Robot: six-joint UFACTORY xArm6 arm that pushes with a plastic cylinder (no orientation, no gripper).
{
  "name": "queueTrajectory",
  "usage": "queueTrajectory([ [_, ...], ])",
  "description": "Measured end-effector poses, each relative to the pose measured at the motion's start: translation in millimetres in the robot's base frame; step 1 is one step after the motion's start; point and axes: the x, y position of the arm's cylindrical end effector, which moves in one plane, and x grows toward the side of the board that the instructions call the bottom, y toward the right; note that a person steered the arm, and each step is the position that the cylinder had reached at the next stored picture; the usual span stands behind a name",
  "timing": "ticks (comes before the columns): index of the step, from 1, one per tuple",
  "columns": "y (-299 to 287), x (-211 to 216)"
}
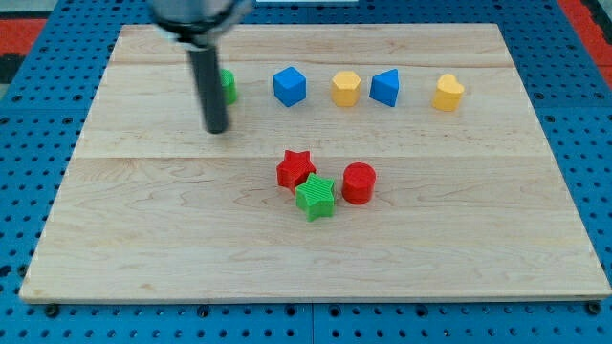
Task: Put the green circle on the left side of red star
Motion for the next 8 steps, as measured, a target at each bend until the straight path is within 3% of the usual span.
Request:
queueTrajectory([
  [1, -12, -83],
  [2, 32, -82],
  [3, 38, 7],
  [4, 38, 60],
  [8, 26, 52],
])
